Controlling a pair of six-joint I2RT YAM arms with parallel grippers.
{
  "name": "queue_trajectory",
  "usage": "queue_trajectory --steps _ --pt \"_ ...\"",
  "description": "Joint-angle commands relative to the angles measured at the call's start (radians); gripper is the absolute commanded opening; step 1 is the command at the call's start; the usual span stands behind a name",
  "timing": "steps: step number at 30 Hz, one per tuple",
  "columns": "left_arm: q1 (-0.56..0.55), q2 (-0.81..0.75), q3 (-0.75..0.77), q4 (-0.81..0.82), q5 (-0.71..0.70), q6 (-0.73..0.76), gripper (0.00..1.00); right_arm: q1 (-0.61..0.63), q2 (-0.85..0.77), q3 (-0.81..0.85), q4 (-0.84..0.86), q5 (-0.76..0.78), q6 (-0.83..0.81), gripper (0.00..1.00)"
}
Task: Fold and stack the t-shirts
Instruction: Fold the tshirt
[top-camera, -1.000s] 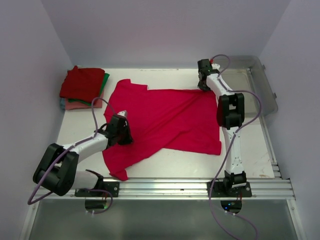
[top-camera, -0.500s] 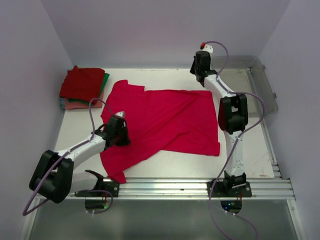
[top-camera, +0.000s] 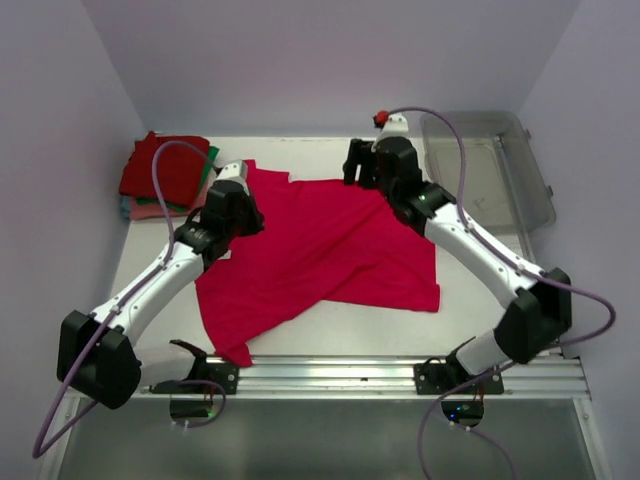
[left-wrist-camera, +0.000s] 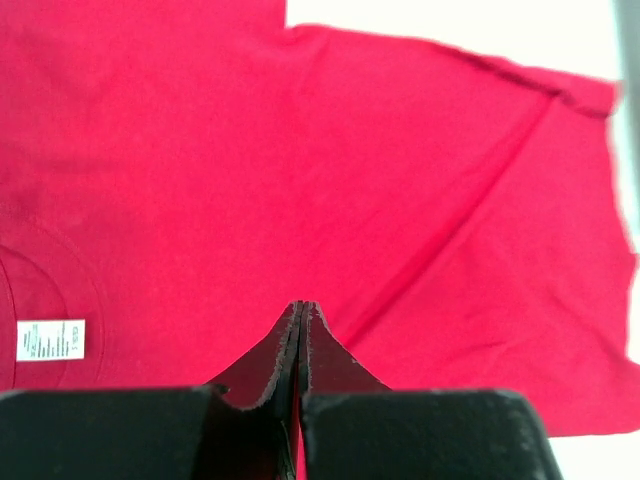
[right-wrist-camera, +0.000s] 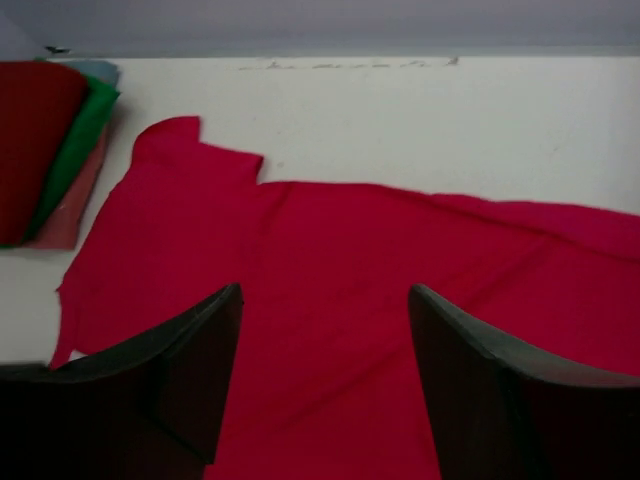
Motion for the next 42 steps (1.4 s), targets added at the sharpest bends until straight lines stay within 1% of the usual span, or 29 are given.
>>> queue_trajectory --steps 1,3,4,5,7,8,9,10,13,14,16,17,18,19,22,23,24,25,28,31,34,35,38,39,42 --pt "0.003 0.074 0.013 0.006 -0.04 0.028 0.02 0.098 -0.147 -0.194 -0.275 0.049 0.125 0.68" --pt "0.005 0.128 0.022 0.018 -0.035 0.011 0.01 0.154 -0.222 -0.292 -0.297 0.116 0.173 0.66" --pt "0.005 0.16 0.03 0.026 -0.035 0.005 0.0 0.189 -0.281 -0.361 -0.338 0.139 0.226 0.64" --pt "0.005 0.175 0.03 0.052 -0.034 -0.009 0.0 0.197 -0.302 -0.381 -0.37 0.148 0.256 0.61" --pt "0.009 0.204 0.038 0.076 -0.032 -0.024 0.0 0.204 -0.342 -0.426 -0.462 0.211 0.311 0.49" --pt "0.009 0.232 0.036 0.111 -0.035 -0.035 0.0 0.206 -0.367 -0.432 -0.489 0.236 0.343 0.22" --pt "0.011 0.246 0.036 0.13 -0.038 -0.035 0.0 0.204 -0.376 -0.434 -0.521 0.291 0.358 0.05" --pt "0.014 0.26 0.036 0.15 -0.046 -0.036 0.0 0.204 -0.384 -0.432 -0.573 0.312 0.378 0.0" --pt "0.026 0.339 0.051 0.228 -0.07 -0.027 0.0 0.204 -0.385 -0.452 -0.55 0.369 0.385 0.0" --pt "0.037 0.358 0.058 0.268 -0.074 -0.027 0.0 0.204 -0.358 -0.455 -0.543 0.375 0.388 0.0" --pt "0.049 0.399 0.097 0.277 -0.072 -0.023 0.0 0.203 -0.317 -0.478 -0.485 0.383 0.382 0.0" --pt "0.058 0.443 0.119 0.277 -0.071 -0.014 0.0 0.201 -0.294 -0.483 -0.468 0.379 0.38 0.0" --pt "0.063 0.465 0.137 0.277 -0.075 -0.007 0.0 0.201 -0.237 -0.48 -0.46 0.373 0.388 0.0" --pt "0.066 0.483 0.18 0.27 -0.078 -0.003 0.0 0.201 -0.214 -0.484 -0.435 0.366 0.4 0.0" --pt "0.086 0.557 0.232 0.247 -0.055 0.014 0.0 0.203 -0.122 -0.515 -0.357 0.287 0.432 0.0" --pt "0.101 0.565 0.239 0.232 -0.048 0.011 0.0 0.203 -0.1 -0.529 -0.33 0.229 0.449 0.0" --pt "0.109 0.568 0.23 0.234 -0.032 0.003 0.0 0.203 -0.085 -0.555 -0.29 0.201 0.454 0.0" --pt "0.118 0.567 0.219 0.244 -0.019 -0.001 0.0 0.204 -0.062 -0.564 -0.288 0.186 0.467 0.0" --pt "0.138 0.554 0.173 0.277 -0.003 -0.006 0.0 0.214 -0.065 -0.627 -0.247 0.178 0.5 0.0" --pt "0.143 0.582 0.17 0.277 0.011 -0.006 0.0 0.212 -0.083 -0.653 -0.269 0.202 0.501 0.0" --pt "0.146 0.628 0.17 0.277 0.026 -0.02 0.0 0.214 -0.095 -0.65 -0.322 0.219 0.468 0.0" --pt "0.147 0.64 0.168 0.312 0.031 -0.026 0.0 0.214 -0.091 -0.643 -0.346 0.219 0.46 0.0" --pt "0.156 0.691 0.168 0.337 0.041 -0.033 0.0 0.214 -0.079 -0.594 -0.456 0.212 0.419 0.0" --pt "0.161 0.704 0.177 0.342 0.044 -0.035 0.0 0.212 -0.077 -0.571 -0.519 0.204 0.412 0.0" --pt "0.192 0.764 0.209 0.34 0.066 -0.03 0.0 0.214 -0.1 -0.557 -0.611 0.152 0.388 0.0"
